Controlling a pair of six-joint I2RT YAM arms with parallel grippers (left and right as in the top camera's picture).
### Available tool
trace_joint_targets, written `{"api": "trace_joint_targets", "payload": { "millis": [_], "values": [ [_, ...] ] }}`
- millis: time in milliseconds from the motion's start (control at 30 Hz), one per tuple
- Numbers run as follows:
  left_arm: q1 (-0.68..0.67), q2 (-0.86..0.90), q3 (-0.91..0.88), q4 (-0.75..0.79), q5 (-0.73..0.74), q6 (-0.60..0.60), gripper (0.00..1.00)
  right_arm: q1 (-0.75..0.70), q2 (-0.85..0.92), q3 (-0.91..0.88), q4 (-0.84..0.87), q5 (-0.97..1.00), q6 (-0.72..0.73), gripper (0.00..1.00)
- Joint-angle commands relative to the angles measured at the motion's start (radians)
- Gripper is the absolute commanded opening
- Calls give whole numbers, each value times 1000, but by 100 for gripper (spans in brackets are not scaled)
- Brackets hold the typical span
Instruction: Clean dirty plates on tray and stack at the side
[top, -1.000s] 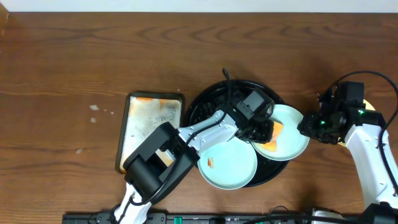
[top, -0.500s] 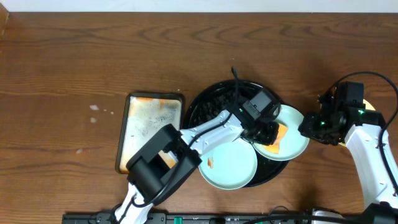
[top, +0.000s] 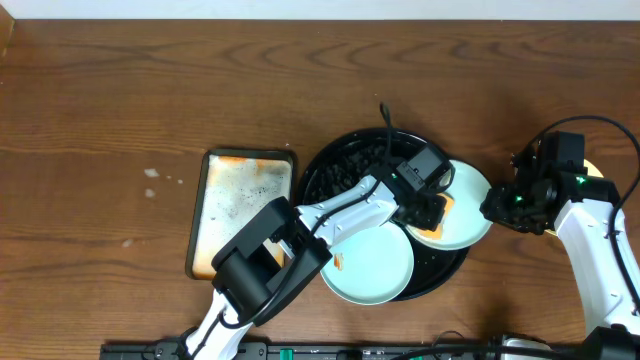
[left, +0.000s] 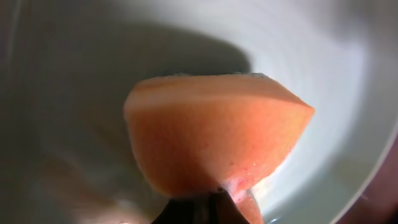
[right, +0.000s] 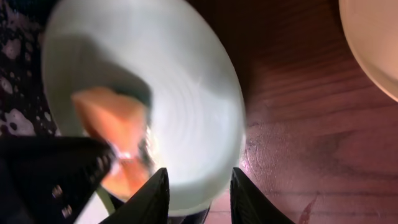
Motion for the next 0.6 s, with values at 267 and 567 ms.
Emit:
{"api": "trace_joint_targets", "payload": {
  "millis": [267, 567],
  "values": [
    [10, 53, -23, -55, -332, 89, 7, -6, -7, 1, 77, 2, -64, 31],
    [10, 53, -23, -77, -332, 89, 7, -3, -5, -113, 402, -110, -206, 36]
  ]
}}
